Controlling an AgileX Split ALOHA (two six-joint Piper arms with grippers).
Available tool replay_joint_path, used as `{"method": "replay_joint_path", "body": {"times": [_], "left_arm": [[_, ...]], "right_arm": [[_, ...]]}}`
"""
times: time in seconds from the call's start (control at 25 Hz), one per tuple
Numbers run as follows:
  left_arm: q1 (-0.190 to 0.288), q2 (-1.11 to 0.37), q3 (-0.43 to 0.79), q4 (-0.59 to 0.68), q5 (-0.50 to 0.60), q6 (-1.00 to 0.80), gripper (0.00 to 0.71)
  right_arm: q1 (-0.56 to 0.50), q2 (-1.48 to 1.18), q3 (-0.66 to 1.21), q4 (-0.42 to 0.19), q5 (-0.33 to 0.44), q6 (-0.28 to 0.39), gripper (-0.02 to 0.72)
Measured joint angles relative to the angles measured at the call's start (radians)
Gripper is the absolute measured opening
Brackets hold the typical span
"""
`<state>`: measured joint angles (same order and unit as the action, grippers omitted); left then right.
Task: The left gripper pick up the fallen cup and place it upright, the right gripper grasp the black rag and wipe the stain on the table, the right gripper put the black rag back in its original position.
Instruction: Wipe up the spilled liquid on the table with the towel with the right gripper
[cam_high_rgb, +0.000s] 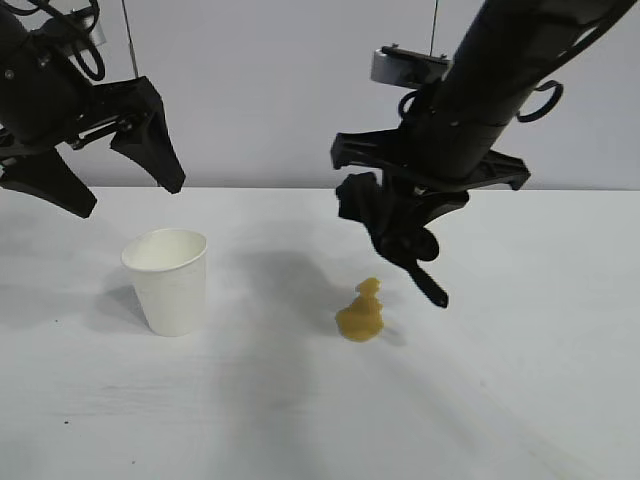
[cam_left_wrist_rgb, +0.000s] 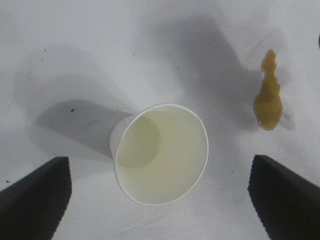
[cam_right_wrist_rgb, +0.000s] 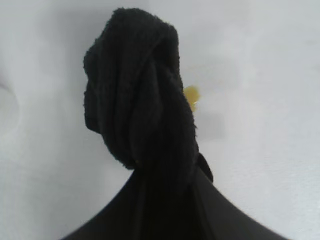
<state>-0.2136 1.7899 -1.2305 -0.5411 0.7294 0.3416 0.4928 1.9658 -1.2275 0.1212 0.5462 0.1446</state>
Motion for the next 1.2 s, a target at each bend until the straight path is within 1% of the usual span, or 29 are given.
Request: {"method": "replay_joint_path", "body": {"times": [0.16,0.24,0.32,0.4,0.48,0.64,0.76,0.88,1.08,1.2], "left_arm": [[0.000,0.000,0.000,0.000,0.000,0.000,0.694],[0.000,0.000,0.000,0.000,0.001,0.000,0.694],[0.000,0.000,0.000,0.001,0.002,0.000,0.694],[0.000,0.000,0.000,0.001,0.007,0.000,0.694],[0.000,0.000,0.000,0.002,0.008,0.000,0.694],[0.000,0.000,0.000,0.003,0.008,0.000,0.694],[0.000,0.000,0.000,0.003,0.008,0.000,0.694],[0.000,0.000,0.000,0.003,0.008,0.000,0.694],[0.000,0.000,0.000,0.003,0.009,0.000,0.694],[0.000,0.000,0.000,0.003,0.009,0.000,0.694]], "right_arm": [[0.000,0.078,0.003,-0.008,-0.072,0.023,0.118],[-0.005,0.098,0.003,-0.020,-0.101,0.055,0.118],[-0.020,0.105,0.002,-0.044,-0.127,0.097,0.118],[-0.048,0.109,-0.001,-0.081,-0.147,0.138,0.118],[-0.093,0.109,-0.001,-0.121,-0.163,0.163,0.118],[-0.179,0.110,-0.001,-0.140,-0.183,0.176,0.118],[-0.195,0.110,-0.001,-0.143,-0.187,0.176,0.118],[-0.157,0.111,-0.001,-0.142,-0.180,0.175,0.118],[0.006,0.111,-0.001,-0.121,-0.157,0.169,0.118],[0.081,0.111,-0.001,-0.102,-0.147,0.172,0.118]]}}
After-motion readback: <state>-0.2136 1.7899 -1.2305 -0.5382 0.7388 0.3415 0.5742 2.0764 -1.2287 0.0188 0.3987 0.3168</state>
